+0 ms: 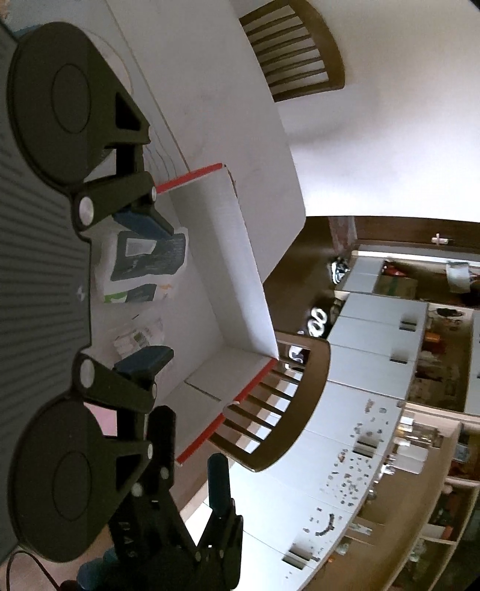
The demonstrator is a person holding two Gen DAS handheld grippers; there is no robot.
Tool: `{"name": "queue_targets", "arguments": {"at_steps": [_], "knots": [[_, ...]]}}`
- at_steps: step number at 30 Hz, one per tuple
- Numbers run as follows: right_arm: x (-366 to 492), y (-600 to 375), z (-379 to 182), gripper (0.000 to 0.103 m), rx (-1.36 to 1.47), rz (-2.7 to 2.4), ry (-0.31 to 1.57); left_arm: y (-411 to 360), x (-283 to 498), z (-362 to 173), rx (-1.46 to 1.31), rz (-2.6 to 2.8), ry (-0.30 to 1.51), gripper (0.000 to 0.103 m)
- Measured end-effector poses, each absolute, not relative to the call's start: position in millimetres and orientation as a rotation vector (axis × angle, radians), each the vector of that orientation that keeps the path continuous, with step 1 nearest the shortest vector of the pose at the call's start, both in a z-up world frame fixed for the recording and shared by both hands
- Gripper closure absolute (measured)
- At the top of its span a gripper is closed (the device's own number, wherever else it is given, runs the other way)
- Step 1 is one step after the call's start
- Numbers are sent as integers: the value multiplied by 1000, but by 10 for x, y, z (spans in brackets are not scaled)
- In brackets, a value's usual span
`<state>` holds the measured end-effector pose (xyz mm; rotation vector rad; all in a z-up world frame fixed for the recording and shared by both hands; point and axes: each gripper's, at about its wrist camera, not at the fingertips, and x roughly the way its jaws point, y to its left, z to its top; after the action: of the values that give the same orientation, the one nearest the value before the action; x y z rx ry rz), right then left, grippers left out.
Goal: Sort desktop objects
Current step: 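Withdraw both tools from the box back toward the turntable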
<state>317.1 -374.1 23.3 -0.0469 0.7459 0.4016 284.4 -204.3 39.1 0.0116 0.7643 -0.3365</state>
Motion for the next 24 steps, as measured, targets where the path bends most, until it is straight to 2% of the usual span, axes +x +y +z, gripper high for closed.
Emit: {"name": "queue_targets", "arguments": {"at_steps": [24], "knots": [[2227, -3118, 488, 9, -20, 351, 635, -1294, 1808, 610, -19, -343, 658, 38]]}}
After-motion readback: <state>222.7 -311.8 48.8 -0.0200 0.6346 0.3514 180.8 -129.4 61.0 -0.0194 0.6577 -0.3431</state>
